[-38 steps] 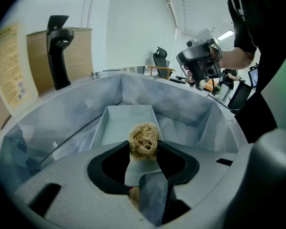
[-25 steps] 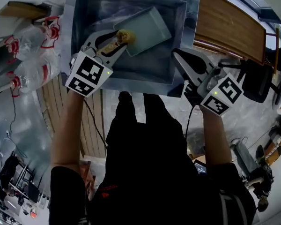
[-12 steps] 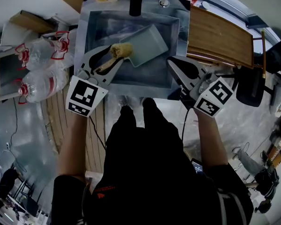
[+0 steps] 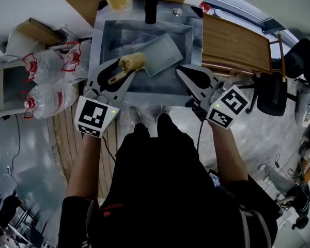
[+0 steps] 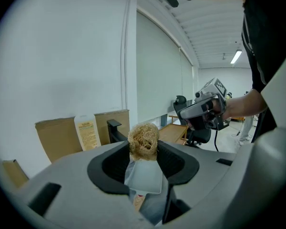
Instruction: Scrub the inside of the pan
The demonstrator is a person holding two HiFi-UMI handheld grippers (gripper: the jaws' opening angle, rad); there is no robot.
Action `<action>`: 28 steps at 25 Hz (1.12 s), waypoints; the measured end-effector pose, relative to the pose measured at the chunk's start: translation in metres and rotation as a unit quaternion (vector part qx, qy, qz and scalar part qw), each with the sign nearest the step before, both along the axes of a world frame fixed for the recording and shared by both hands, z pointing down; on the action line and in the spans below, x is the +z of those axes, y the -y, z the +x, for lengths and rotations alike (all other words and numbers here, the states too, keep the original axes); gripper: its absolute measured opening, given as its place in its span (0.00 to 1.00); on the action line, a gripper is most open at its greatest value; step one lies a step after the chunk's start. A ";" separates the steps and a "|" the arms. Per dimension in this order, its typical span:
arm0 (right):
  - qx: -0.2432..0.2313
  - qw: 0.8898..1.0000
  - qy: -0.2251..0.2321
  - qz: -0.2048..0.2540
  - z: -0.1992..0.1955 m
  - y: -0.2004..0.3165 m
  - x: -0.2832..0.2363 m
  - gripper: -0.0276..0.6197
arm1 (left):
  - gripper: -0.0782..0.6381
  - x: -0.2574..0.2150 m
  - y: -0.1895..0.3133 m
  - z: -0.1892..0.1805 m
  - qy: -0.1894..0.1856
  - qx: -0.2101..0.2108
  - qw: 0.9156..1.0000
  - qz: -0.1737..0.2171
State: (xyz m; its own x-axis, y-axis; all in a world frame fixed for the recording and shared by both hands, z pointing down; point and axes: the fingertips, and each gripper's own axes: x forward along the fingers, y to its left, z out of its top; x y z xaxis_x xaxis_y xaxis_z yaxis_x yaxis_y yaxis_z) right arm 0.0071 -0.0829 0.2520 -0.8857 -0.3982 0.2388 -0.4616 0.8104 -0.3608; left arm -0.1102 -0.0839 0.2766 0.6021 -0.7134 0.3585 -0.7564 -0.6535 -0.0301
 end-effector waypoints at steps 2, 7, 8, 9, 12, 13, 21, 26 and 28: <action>-0.002 1.000 -0.004 0.006 -0.004 -0.005 -0.004 0.05 | 0.36 -0.004 -0.005 -0.003 -0.006 -0.001 1.000 0.002; -0.002 1.000 -0.008 0.015 -0.011 -0.019 -0.012 0.05 | 0.36 -0.015 -0.019 -0.008 -0.011 -0.001 1.000 0.009; -0.003 1.000 -0.010 0.017 -0.013 -0.021 -0.012 0.05 | 0.36 -0.017 -0.021 -0.009 -0.011 0.000 1.000 0.011; -0.003 1.000 -0.012 0.019 -0.015 -0.023 -0.013 0.05 | 0.36 -0.019 -0.023 -0.011 -0.010 0.001 1.000 0.013; -0.008 1.000 -0.017 0.025 -0.023 -0.028 -0.015 0.05 | 0.36 -0.023 -0.027 -0.015 -0.008 0.003 1.000 0.017; -0.009 0.999 -0.018 0.027 -0.026 -0.030 -0.016 0.05 | 0.36 -0.025 -0.028 -0.017 -0.008 0.004 1.000 0.018; -0.009 0.999 -0.026 0.033 -0.035 -0.033 -0.018 0.05 | 0.36 -0.028 -0.030 -0.020 -0.010 0.009 1.000 0.022; -0.009 0.999 -0.031 0.031 -0.034 -0.033 -0.016 0.05 | 0.36 -0.028 -0.029 -0.020 -0.013 0.012 1.000 0.022; -0.009 0.999 -0.032 0.030 -0.034 -0.033 -0.016 0.05 | 0.36 -0.028 -0.028 -0.019 -0.014 0.012 1.000 0.022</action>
State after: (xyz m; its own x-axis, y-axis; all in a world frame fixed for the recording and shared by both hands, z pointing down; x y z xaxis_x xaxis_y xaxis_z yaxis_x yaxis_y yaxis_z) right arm -0.0265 -0.0501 0.2364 -0.8764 -0.3983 0.2708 -0.4678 0.8377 -0.2819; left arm -0.1296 -0.0558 0.2491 0.6285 -0.7136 0.3096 -0.7417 -0.6697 -0.0379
